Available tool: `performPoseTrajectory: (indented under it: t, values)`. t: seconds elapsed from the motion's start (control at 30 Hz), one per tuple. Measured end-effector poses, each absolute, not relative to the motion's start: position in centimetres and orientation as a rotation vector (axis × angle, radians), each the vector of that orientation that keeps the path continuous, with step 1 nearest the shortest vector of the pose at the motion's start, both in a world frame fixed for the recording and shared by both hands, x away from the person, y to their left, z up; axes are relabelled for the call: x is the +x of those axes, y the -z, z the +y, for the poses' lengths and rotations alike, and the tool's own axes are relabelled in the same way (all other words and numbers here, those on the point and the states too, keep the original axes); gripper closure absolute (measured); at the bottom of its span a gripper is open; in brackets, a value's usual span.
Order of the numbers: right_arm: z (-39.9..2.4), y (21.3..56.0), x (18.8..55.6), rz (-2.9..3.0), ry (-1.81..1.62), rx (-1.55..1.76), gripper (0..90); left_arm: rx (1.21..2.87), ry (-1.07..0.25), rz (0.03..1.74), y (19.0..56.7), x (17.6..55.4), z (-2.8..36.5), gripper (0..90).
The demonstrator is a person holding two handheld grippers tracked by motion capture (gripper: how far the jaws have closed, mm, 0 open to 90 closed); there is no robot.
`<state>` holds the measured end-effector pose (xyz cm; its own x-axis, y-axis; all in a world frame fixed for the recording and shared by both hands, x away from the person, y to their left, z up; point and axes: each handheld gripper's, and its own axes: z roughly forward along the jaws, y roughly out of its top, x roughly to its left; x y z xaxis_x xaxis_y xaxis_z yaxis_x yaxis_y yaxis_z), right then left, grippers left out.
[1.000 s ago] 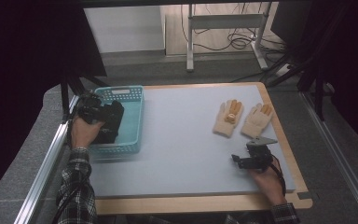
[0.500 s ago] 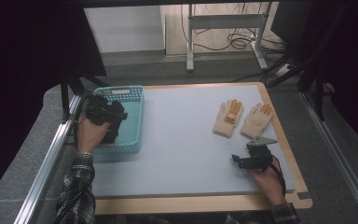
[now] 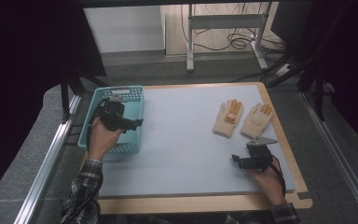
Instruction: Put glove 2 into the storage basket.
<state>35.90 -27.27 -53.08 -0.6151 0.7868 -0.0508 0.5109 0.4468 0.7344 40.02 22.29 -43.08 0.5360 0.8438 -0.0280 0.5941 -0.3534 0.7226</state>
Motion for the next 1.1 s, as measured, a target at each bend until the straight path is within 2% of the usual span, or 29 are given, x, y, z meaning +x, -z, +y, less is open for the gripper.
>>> performPoseTrajectory:
  t: [0.67,1.1]
  values:
    - [-27.3,53.1,35.9,2.315,-0.982,1.095,19.0,2.108,-0.415,0.93,44.2,36.7,15.5,0.0]
    - [-27.3,53.1,35.9,2.316,-0.981,1.097,19.0,2.095,-0.358,0.823,47.4,33.4,12.4,0.0]
